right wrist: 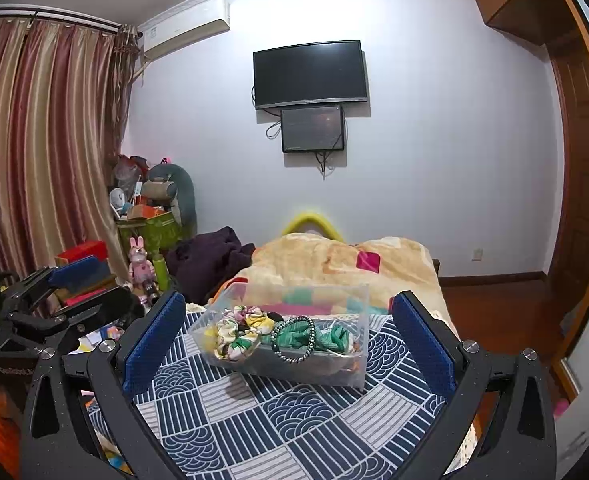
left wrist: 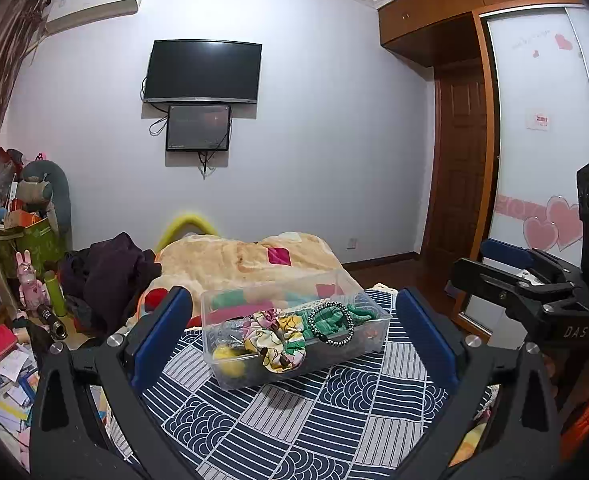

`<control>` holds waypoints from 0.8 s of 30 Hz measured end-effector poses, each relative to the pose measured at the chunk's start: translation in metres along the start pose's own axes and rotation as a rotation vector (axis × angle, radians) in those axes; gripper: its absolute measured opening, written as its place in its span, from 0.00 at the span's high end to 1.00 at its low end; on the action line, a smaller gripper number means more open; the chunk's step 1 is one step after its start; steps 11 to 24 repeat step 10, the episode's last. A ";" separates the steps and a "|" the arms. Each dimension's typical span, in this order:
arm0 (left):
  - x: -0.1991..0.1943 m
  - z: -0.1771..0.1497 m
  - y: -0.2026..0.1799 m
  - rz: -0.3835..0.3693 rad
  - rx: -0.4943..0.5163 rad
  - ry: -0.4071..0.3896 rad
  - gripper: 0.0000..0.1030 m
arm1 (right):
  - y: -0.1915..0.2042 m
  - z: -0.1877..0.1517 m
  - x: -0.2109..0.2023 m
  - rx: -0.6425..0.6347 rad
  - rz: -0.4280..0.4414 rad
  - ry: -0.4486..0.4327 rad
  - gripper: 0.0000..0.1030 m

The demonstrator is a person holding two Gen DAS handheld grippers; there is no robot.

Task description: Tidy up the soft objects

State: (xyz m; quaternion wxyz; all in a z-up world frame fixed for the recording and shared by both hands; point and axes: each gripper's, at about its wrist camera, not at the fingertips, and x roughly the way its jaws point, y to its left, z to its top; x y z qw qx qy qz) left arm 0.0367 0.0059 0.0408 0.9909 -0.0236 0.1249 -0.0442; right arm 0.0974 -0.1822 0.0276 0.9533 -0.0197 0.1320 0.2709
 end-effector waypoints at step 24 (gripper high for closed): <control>-0.001 -0.001 -0.002 0.000 0.002 0.004 0.00 | 0.001 -0.003 0.002 0.000 0.000 0.007 0.00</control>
